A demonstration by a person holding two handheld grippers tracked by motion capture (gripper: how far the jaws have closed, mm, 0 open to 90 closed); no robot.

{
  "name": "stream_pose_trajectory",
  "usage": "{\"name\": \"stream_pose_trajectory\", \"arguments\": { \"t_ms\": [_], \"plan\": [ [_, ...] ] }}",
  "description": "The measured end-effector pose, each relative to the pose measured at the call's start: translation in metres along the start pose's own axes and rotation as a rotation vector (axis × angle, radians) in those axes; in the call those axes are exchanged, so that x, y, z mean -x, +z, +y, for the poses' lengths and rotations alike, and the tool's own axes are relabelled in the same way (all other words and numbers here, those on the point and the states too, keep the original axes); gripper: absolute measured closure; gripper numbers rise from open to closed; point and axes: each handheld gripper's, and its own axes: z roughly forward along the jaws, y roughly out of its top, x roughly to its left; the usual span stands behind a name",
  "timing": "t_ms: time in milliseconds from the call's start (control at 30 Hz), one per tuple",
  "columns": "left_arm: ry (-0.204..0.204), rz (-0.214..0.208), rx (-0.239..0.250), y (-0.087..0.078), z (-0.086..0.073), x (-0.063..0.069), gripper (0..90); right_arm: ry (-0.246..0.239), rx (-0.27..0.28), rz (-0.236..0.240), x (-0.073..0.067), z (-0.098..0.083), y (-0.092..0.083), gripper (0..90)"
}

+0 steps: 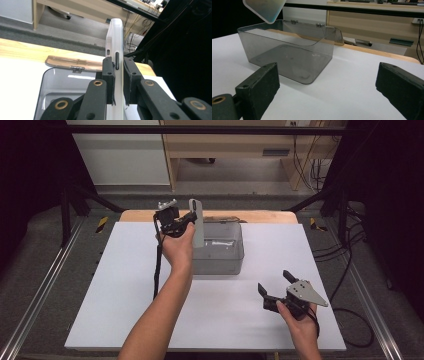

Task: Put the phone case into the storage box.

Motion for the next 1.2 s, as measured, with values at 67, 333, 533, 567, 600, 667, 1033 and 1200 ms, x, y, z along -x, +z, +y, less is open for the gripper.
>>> {"name": "stream_pose_trajectory", "arguments": {
  "t_ms": [67,333,533,567,600,667,1033,1200],
  "plan": [
    [-0.005,0.010,-0.012,0.002,-0.003,-0.001,81.2,-0.003,-0.001,0.000,0.000,0.000,0.000,5.4],
    [-0.027,0.050,-0.045,0.011,-0.014,-0.010,81.2,0.007,-0.002,0.005,0.000,0.000,0.001,5.4],
    [-0.035,0.078,-0.067,0.018,-0.019,-0.017,81.2,0.000,-0.003,0.013,-0.001,0.000,0.004,5.5],
    [-0.034,0.081,-0.073,0.019,-0.020,-0.019,81.1,-0.003,-0.004,0.017,-0.001,0.000,0.004,5.4],
    [-0.033,0.086,-0.078,0.020,-0.021,-0.020,81.2,-0.001,-0.004,0.020,-0.002,0.001,0.004,5.4],
    [-0.038,0.097,-0.084,0.022,-0.022,-0.024,81.2,0.001,0.001,0.022,-0.002,0.001,0.004,5.4],
    [-0.054,0.126,-0.139,0.033,-0.034,-0.038,81.2,0.000,-0.002,0.034,-0.003,0.002,0.004,5.3],
    [-0.064,0.133,-0.151,0.035,-0.038,-0.042,81.2,0.002,-0.006,0.037,-0.003,0.001,0.004,5.3]
  ]
}}
